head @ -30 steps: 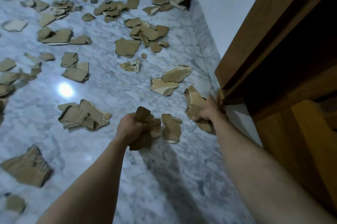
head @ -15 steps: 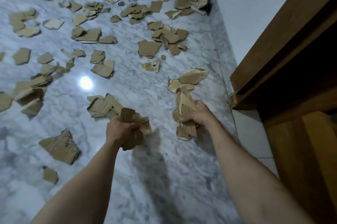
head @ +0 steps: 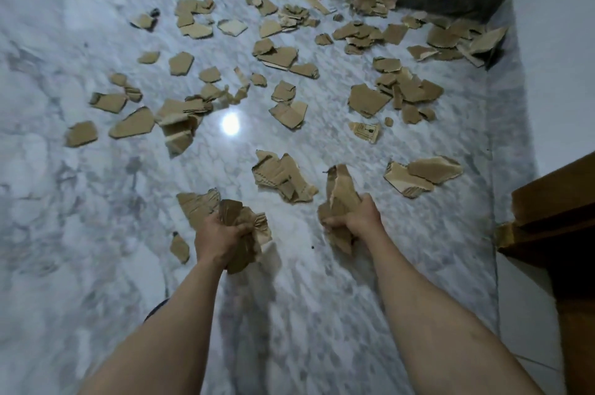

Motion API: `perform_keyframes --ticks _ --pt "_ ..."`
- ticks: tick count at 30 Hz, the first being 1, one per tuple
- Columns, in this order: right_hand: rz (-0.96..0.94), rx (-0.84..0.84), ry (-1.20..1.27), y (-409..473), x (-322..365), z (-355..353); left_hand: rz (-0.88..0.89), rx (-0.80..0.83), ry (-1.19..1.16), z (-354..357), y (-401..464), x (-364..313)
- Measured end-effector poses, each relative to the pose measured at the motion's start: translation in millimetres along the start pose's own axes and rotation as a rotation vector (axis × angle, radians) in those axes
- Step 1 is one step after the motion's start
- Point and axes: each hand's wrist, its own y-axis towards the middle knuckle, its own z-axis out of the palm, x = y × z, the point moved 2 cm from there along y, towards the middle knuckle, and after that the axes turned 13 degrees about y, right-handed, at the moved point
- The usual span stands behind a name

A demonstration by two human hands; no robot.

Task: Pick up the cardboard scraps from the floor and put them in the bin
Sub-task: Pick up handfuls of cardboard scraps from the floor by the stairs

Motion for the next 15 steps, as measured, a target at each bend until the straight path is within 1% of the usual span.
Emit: perform_keyframes --ticks 2,3,5,7,9,11,13,15 --pt "-0.018 0.098 0.109 9 30 40 -0.044 -0.063 -0.003 -11 13 10" --pt "-0.039 0.125 0.102 14 43 58 -0.062 -0.085 0.002 -16 21 15" --pt "-0.079 0.163 0.027 28 66 91 -0.086 -0.107 -0.006 -23 38 23" --pt "-0.077 0.177 -0.093 43 80 121 -0.095 -0.123 -0.036 -25 57 29" --pt "-0.032 0.136 -0.260 57 81 143 -0.089 -0.136 -0.034 -25 75 32" --pt "-0.006 0.031 -0.456 62 76 158 -0.095 -0.131 -0.014 -23 86 34" --pt "-0.040 -0.056 -0.599 63 73 165 -0.167 -0.126 -0.018 -18 92 38" --pt "-0.086 -0.066 -0.674 62 75 167 -0.284 -0.150 0.033 -17 91 39"
